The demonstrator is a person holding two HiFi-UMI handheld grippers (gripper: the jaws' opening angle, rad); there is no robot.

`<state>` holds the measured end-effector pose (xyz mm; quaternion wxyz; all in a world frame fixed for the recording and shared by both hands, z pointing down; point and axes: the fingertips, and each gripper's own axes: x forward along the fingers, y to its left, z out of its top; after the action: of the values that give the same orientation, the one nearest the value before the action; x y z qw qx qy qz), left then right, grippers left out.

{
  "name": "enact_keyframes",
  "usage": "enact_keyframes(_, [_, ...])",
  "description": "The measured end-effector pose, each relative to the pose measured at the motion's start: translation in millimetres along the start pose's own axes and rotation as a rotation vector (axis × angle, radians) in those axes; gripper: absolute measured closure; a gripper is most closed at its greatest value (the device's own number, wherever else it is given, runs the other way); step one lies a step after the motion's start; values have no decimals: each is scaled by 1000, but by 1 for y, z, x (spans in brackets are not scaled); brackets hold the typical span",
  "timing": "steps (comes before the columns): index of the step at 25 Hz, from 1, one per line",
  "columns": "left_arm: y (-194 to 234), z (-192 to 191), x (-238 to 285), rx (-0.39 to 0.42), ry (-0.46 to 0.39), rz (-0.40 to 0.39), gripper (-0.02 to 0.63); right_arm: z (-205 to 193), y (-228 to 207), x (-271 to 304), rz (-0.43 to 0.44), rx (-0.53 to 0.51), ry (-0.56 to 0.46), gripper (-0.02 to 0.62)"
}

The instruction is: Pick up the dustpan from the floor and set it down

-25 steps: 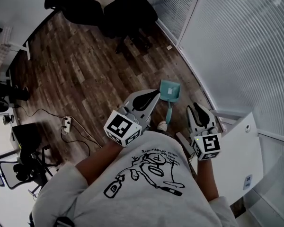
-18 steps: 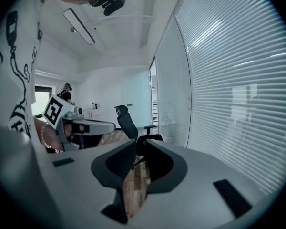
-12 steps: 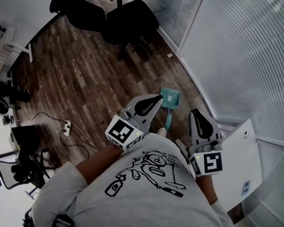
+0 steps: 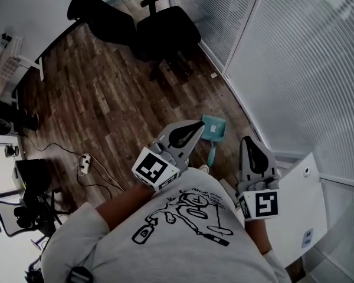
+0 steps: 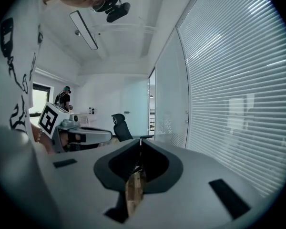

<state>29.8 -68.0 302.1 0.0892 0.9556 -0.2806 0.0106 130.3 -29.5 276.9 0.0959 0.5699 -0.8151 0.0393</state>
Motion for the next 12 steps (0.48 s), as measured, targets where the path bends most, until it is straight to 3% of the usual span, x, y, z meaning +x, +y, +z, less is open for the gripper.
enact_keyframes(12, [-6, 10, 3, -12, -49, -26, 604, 4, 5, 3, -22, 33, 2, 586])
